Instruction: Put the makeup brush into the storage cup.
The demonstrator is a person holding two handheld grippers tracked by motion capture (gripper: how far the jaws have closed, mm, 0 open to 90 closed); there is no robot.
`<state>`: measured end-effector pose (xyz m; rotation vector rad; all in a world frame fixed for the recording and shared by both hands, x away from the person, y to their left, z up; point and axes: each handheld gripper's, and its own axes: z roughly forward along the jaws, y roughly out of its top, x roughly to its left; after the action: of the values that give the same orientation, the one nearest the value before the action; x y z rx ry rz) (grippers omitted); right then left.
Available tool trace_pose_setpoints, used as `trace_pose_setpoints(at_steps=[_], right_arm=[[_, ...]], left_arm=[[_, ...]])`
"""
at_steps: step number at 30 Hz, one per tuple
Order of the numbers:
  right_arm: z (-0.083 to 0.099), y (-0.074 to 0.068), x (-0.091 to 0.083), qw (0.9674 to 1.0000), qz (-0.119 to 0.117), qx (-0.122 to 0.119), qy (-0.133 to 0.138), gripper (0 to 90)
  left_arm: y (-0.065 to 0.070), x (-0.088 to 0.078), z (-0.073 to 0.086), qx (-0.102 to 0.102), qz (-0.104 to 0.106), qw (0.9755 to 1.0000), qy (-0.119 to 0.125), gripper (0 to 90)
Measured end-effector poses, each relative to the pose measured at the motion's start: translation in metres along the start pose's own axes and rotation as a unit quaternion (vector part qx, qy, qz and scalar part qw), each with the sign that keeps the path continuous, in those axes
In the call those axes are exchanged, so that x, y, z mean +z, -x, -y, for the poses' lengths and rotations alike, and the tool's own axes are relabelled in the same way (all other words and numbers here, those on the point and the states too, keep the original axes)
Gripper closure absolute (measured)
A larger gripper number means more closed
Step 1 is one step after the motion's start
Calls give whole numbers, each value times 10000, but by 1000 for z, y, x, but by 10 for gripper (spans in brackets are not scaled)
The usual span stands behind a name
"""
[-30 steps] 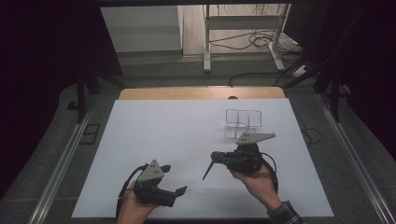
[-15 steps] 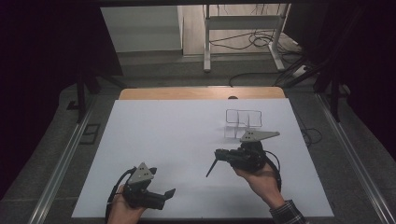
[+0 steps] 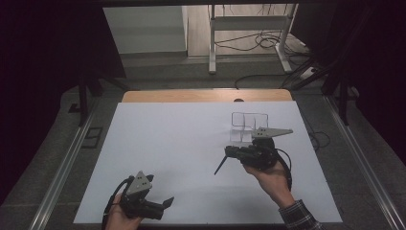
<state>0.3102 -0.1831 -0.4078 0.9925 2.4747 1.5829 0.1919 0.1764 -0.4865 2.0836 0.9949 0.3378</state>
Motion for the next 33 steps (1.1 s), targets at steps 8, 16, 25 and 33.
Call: trace_pose_setpoints(at_steps=[8, 16, 25, 33], right_arm=[[-9, 8, -4, 9999, 140, 15, 79, 839], [-20, 17, -10, 9993, 321, 35, 171, 839], [-28, 29, -14, 9984, 510, 77, 226, 840], [-37, 41, -14, 9972, 687, 69, 300, 839]], left_arm=[[-3, -4, 4, -42, -139, 9999, -20, 0], [-2, -4, 5, -19, -180, 9998, -31, 0], [-2, -5, 6, 12, -229, 9997, -7, 4], [-2, -6, 7, 43, -243, 9997, 47, 9]])
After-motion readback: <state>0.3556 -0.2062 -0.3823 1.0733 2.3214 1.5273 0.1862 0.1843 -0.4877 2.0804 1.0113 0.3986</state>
